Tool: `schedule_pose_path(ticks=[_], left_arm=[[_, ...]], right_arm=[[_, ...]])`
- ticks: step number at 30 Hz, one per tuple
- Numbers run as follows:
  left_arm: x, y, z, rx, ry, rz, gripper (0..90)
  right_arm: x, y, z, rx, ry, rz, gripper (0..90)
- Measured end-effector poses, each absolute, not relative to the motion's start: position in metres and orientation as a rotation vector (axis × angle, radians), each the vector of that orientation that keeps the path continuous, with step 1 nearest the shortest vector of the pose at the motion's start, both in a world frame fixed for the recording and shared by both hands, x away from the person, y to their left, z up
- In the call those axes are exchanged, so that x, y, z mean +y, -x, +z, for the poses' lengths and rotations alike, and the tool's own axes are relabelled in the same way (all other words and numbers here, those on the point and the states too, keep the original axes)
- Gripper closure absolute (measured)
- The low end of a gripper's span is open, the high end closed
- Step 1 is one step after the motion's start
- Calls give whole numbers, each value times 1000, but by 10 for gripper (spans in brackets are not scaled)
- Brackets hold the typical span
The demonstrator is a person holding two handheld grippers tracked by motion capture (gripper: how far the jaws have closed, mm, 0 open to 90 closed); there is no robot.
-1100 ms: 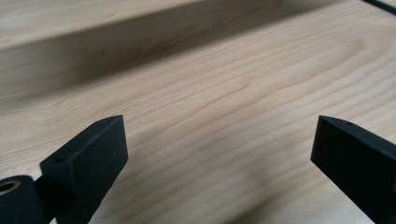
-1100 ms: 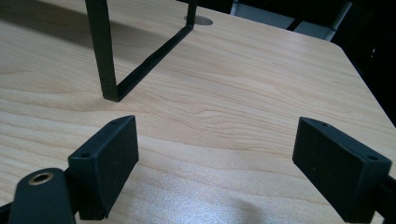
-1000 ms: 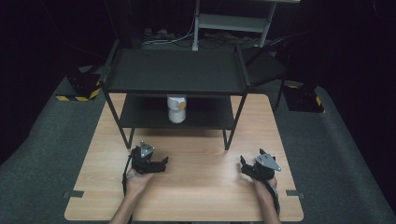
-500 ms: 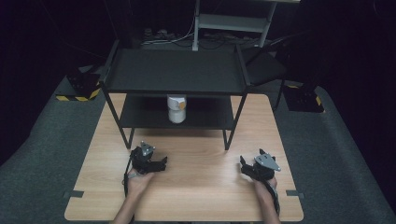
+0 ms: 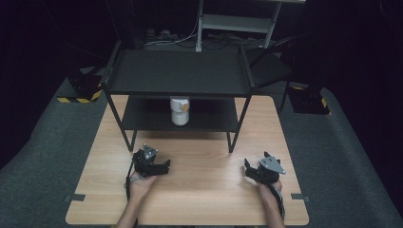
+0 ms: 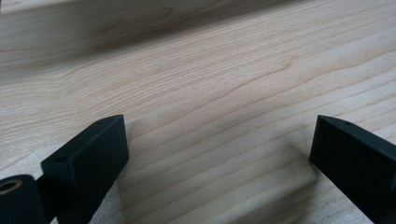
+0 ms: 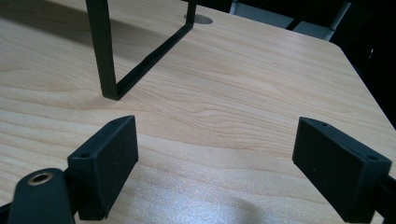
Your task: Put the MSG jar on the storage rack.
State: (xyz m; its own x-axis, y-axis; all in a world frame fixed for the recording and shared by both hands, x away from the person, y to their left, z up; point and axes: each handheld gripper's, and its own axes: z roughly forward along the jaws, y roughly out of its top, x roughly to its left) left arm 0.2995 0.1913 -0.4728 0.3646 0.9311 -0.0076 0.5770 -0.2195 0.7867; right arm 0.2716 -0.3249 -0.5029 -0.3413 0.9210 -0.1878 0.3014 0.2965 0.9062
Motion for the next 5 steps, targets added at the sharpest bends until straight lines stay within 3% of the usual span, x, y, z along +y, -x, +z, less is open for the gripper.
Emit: schedule_pose_path(ticks=[5], left_arm=[[191,-299,-473,1307,-1910,628,48]], right_arm=[[-325,-272,-503,1813,-1099,1043,136]])
